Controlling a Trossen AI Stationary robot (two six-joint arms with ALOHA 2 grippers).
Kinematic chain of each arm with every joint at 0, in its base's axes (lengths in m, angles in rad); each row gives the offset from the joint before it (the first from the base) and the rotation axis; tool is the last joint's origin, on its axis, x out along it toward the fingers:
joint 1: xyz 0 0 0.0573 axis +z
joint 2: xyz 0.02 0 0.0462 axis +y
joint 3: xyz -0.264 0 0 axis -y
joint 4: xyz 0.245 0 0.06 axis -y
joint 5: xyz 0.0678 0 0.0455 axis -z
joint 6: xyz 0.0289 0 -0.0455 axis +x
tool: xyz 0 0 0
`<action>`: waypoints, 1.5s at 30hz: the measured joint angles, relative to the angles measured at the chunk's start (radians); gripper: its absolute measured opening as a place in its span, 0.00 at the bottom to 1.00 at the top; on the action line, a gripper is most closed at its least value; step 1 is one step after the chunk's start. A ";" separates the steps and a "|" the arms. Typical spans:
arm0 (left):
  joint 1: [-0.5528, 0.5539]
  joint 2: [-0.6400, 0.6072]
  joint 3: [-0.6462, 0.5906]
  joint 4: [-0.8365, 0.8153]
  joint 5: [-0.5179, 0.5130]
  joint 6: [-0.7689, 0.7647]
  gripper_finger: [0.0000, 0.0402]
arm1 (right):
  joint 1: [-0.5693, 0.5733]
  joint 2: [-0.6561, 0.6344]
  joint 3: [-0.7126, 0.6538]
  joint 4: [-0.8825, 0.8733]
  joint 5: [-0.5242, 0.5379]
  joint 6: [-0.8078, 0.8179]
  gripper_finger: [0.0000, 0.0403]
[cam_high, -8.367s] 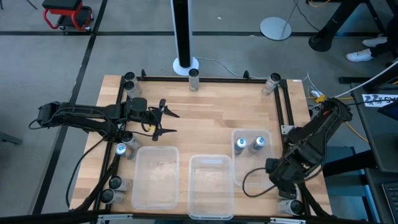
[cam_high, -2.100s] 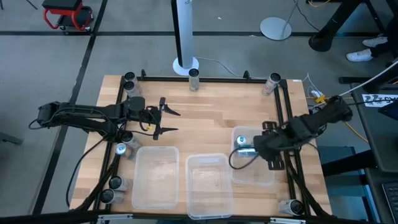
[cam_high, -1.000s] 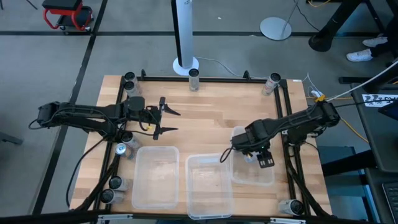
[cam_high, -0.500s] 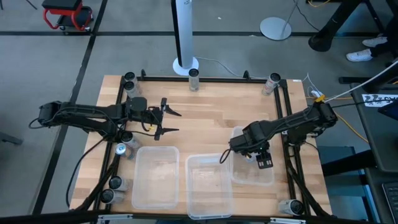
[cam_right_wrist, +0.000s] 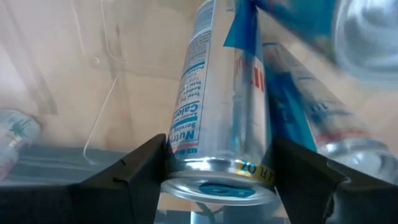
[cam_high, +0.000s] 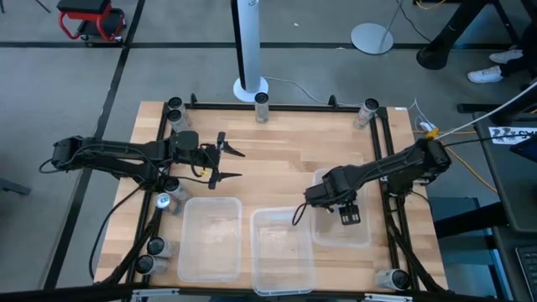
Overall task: Sort soda cans
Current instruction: Put the bottom blue soda can into the right transparent bin
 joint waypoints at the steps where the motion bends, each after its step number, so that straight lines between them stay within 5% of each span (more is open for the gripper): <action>1: 0.000 0.000 0.000 -0.002 0.000 0.000 0.72 | 0.000 -0.002 -0.005 0.009 0.000 0.000 0.64; 25: 0.000 0.000 0.000 0.000 0.002 -0.004 0.72 | 0.000 0.001 -0.062 0.034 -0.066 0.000 0.64; 45: 0.000 0.000 -0.002 0.000 0.004 -0.001 0.72 | 0.000 0.017 0.072 -0.051 -0.098 -0.024 0.64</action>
